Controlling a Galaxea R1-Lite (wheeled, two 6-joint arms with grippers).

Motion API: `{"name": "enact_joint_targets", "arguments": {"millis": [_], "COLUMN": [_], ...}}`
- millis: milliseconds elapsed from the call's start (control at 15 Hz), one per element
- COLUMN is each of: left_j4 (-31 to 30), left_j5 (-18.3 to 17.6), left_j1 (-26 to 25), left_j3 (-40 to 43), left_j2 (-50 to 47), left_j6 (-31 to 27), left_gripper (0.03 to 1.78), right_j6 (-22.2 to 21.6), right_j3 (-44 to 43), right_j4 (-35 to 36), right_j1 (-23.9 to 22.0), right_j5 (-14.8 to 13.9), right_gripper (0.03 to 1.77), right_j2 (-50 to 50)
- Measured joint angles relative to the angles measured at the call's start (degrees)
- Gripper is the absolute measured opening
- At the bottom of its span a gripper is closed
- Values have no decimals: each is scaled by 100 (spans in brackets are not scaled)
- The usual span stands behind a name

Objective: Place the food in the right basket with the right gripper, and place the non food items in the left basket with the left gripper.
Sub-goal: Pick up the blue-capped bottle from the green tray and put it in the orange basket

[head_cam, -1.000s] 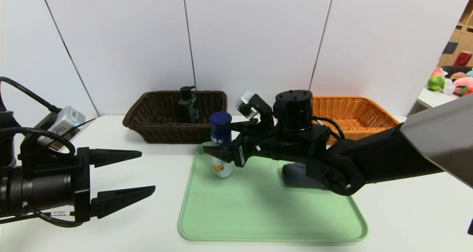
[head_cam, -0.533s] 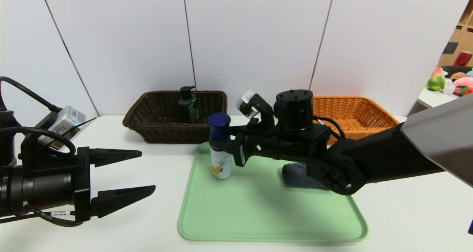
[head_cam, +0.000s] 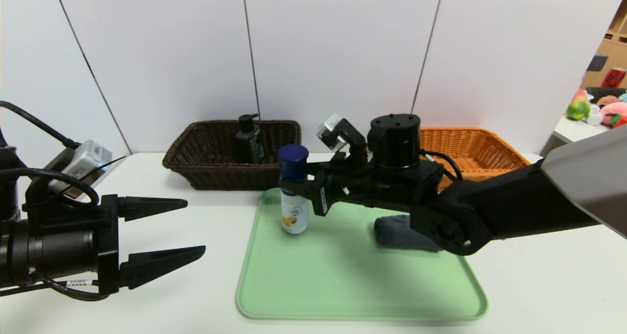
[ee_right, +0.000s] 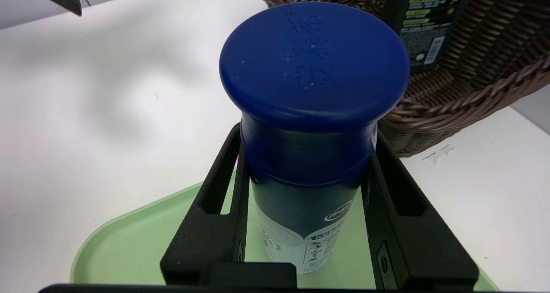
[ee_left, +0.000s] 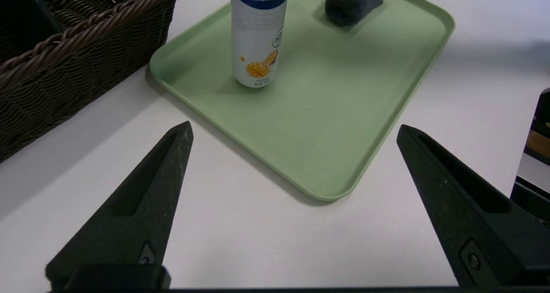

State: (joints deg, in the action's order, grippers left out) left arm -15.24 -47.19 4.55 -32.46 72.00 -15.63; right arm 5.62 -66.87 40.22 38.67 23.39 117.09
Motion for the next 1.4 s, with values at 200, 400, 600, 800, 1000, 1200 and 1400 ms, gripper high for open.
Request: {"name": "enact_joint_targets", "arguments": {"millis": [200,400,600,800,1000,1200,1400], "left_j4": [2,0,-2,-2,2,0,-5], "left_j5": [-7,-11,-10,-13,-20,-18,-11], "left_j1": [2,5,7,11,11,18,27], "left_j3": [-59,-99,-107,-110,-99,-121,-155], "left_j2": [-4,-9,-26,-50,-100,-107,-87], "left_j6": [1,1,4,6,6,4,9], "left_gripper": [169,169,169,169,169,169,169], "right_j6": [-88,-94,-91,-88,-55,-41,-37], "right_j3": [-9,-57,-238,-596,-953,-1379,-1709], "right_j4": [-34,-87,-166,-541,-824,-1131,-1172], "right_j1": [-130,-341,-723,-1134,-1569,-2037,-2632], "right_j5": [-13,-44,-55,-55,-82,-101,-105], "right_gripper": [75,75,75,75,75,75,75], "right_j2": [-177,-375,-585,-778,-877,-890,-730]}}
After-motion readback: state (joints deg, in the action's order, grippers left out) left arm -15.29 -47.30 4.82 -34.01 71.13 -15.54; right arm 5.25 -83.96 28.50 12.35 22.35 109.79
